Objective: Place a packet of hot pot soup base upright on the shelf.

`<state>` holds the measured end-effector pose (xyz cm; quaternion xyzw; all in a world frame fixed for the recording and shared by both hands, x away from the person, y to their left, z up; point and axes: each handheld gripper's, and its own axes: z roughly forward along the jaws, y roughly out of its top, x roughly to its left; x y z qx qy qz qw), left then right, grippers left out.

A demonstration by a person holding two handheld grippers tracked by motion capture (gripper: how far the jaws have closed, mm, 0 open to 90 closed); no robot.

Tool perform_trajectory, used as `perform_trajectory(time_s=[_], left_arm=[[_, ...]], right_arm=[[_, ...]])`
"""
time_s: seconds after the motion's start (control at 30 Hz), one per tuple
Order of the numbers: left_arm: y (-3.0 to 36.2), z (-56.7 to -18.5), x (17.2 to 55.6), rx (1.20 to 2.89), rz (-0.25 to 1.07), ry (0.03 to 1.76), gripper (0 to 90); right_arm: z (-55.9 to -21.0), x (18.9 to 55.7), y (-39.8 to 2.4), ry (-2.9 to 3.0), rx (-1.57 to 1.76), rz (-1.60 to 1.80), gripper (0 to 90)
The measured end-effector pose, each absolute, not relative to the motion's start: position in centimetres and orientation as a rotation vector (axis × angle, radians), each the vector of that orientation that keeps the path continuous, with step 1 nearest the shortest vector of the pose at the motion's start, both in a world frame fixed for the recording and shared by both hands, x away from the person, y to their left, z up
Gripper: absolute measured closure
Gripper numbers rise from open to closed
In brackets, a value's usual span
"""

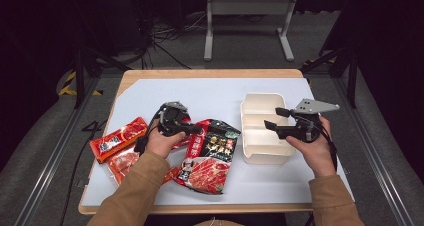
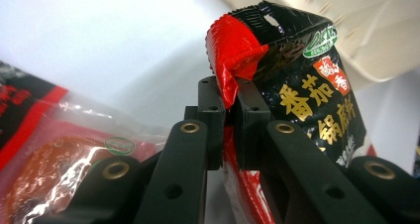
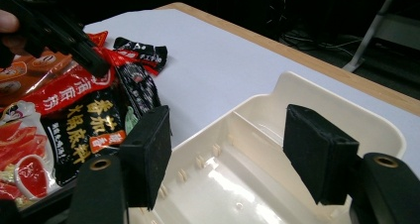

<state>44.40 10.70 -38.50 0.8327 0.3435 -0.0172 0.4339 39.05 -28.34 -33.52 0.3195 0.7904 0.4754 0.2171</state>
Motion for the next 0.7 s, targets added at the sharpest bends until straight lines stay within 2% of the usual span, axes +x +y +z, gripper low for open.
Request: perform_trajectory(time_s=[0.2, 0.4, 0.7], left_arm=[[11.6, -36.6, 42.8, 1.996, -0.027, 0.795, 85.0], [12.6, -34.4, 40.3, 1.937, 0.051, 0.731, 85.4], [12.1, -31.0, 36.8, 1.943, 0.24, 0.627, 85.5]], right_arm=[[-33.0, 38.7, -28.3, 2.18, 0.873, 1.324, 35.0], [-32.5, 38.4, -28.3, 2.168, 0.859, 1.342, 35.0], [-31.9, 37.9, -28.2, 2.162, 0.845, 1.353, 34.8]])
